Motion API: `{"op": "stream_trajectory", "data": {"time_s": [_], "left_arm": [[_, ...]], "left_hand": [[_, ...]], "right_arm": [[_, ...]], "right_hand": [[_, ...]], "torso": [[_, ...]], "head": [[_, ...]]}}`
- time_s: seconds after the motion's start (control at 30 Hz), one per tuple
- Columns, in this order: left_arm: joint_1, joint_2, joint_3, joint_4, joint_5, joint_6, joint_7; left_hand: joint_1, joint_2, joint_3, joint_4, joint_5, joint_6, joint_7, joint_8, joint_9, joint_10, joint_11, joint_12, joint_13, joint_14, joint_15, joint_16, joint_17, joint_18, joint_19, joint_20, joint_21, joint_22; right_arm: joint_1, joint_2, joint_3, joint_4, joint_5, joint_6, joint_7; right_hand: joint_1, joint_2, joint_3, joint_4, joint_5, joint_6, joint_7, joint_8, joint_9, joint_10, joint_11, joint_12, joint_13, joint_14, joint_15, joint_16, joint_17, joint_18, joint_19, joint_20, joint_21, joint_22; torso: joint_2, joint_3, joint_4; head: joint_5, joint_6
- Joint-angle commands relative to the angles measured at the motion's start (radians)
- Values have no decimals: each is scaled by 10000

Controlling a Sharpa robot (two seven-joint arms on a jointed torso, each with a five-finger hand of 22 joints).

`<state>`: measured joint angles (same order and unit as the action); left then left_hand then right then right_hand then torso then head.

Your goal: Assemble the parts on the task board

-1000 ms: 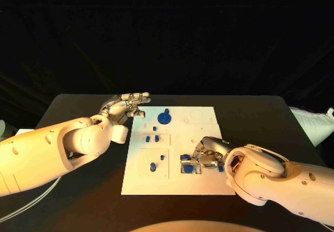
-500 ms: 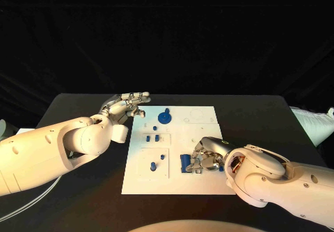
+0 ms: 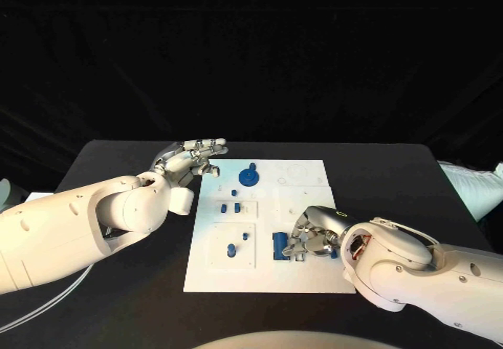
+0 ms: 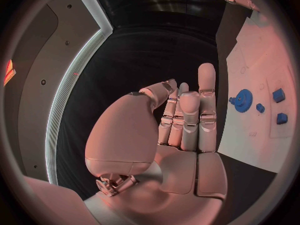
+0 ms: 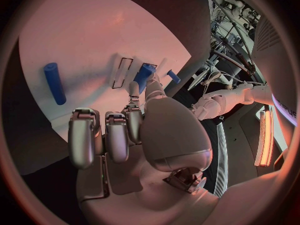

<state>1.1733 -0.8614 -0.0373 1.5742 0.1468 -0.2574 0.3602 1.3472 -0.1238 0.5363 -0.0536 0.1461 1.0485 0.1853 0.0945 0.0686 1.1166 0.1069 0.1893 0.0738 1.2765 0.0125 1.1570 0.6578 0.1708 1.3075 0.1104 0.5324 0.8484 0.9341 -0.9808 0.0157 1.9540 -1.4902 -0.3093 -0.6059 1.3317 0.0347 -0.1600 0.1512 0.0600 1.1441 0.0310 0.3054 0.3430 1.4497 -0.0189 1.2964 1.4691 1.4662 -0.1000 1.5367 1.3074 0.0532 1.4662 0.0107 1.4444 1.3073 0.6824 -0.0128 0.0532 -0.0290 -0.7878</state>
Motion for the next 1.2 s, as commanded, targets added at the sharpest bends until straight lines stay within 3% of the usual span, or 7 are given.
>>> {"op": "stream_trajectory", "data": {"time_s": [0.03,0.1,0.2,0.47,0.6,0.8,1.2], "left_arm": [[3,7,5,12,28,173,35],[3,1,4,16,28,169,33],[3,-11,3,25,28,157,34],[3,-53,2,65,28,128,43],[3,-50,2,75,28,138,41],[3,-5,0,51,28,170,33],[0,3,-17,29,28,185,23]], "left_hand": [[-12,66,-72,0,-48,-69,-15,35,-7,-53,4,62,-15,-78,26,19,-9,99,-78,-25,-63,-14],[-12,66,-72,0,-48,-69,-15,35,-7,-53,4,62,-15,-78,26,19,-9,99,-78,-25,-63,-14],[-12,66,-72,0,-48,-69,-15,35,-7,-53,4,62,-15,-78,26,19,-9,99,-78,-25,-63,-14],[-12,66,-72,0,-48,-69,-15,35,-7,-53,4,62,-15,-78,26,19,-9,99,-78,-25,-63,-14],[-12,66,-72,0,-48,-69,-15,35,-7,-53,4,62,-15,-78,26,19,-9,99,-78,-25,-63,-14],[-12,66,-72,0,-48,-69,-15,35,-7,-53,4,62,-15,-78,26,19,-9,99,-78,-25,-63,-14],[-12,66,-72,0,-48,-69,-15,35,-7,-53,4,62,-15,-78,26,19,-9,99,-78,-25,-63,-14]], "right_arm": [[-7,-274,4,191,59,-206,234],[14,-571,8,349,276,-359,427],[66,-1066,11,550,638,-560,687],[161,-2197,0,619,461,-590,811],[137,-2418,-27,553,-22,-438,664],[25,-2437,-60,363,-681,-191,375],[-198,-2075,-74,18,-1023,314,235]], "right_hand": [[-276,-128,-152,143,71,-86,94,-41,-10,403,-164,-81,-798,928,1,12,2032,-95,356,-57,12,737],[-431,-237,-261,237,136,-327,190,-212,-66,372,-89,-146,-825,923,53,0,2012,-88,337,-28,-18,697],[-427,-206,-291,281,507,-668,337,-504,-169,333,34,-215,-844,921,157,-7,2003,-88,326,51,-31,685],[24,259,-106,172,1703,-993,592,-1175,-622,235,253,-438,-924,920,356,-7,2007,-81,311,259,-38,686],[29,332,-98,201,1767,-874,577,-1204,-682,246,247,-422,-906,921,359,-5,2012,-85,317,275,-24,708],[-123,349,-199,353,1750,-629,531,-1244,-781,248,215,-464,-916,919,339,-8,2008,-81,313,274,-26,708],[-227,344,-281,475,1750,-461,489,-1260,-828,248,184,-491,-921,917,316,-13,2001,-78,307,258,-35,698]], "torso": [[-3,8,-7],[-7,5,-10],[-7,-11,-11],[6,-13,-57],[-4,-10,-73],[-8,-14,-64],[-8,-14,-50]], "head": [[-19,15],[-43,4],[-113,31],[-293,107],[-403,120],[-444,121],[-394,90]]}}
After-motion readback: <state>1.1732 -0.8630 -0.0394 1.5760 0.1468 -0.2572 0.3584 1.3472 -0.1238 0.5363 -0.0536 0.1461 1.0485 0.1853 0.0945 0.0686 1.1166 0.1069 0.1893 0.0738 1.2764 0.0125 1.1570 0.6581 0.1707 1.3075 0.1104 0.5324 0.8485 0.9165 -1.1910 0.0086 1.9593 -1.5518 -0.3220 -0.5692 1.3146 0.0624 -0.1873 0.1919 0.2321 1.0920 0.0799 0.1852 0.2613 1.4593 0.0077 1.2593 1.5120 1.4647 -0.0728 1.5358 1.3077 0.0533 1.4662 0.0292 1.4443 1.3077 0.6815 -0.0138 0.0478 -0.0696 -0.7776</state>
